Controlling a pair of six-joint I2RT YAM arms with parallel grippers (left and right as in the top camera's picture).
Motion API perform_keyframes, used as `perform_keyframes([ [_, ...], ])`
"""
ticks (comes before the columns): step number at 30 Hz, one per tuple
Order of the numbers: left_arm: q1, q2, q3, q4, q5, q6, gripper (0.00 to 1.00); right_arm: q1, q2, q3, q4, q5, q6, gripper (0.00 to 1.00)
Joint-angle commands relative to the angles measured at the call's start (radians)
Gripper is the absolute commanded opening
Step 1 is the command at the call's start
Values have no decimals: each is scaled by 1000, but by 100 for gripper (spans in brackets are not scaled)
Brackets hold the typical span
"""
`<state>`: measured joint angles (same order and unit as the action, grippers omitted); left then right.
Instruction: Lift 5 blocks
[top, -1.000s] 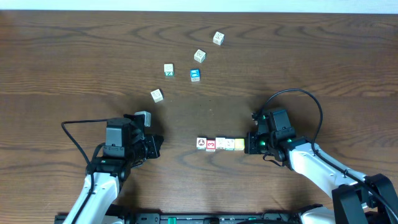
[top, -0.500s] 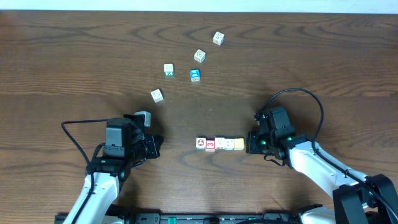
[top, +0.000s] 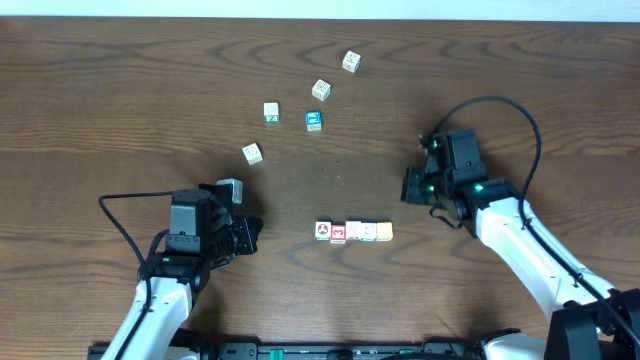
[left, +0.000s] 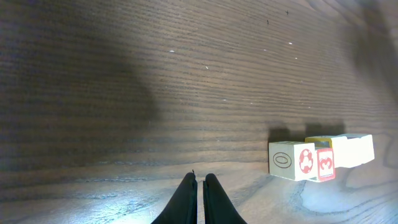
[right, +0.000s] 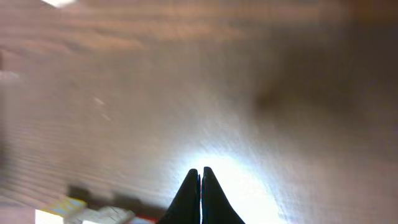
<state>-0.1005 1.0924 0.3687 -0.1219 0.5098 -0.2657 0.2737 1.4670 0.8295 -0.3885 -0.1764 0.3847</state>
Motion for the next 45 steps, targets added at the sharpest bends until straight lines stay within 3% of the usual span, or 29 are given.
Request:
perform_keyframes([
  [1,-3,2,3,5,-6,-2,7,10,39,22,24,-24,-22,1],
  [9,-3,2,3,5,-6,-2,7,63,178,51,135,-69,-11,1],
  [20,-3,2,3,3,-32,-3,8,196,328,153,139,-68,14,1],
  [45,-3,2,3,-4,-32,-3,7,285,344,152,3,-68,37,1],
])
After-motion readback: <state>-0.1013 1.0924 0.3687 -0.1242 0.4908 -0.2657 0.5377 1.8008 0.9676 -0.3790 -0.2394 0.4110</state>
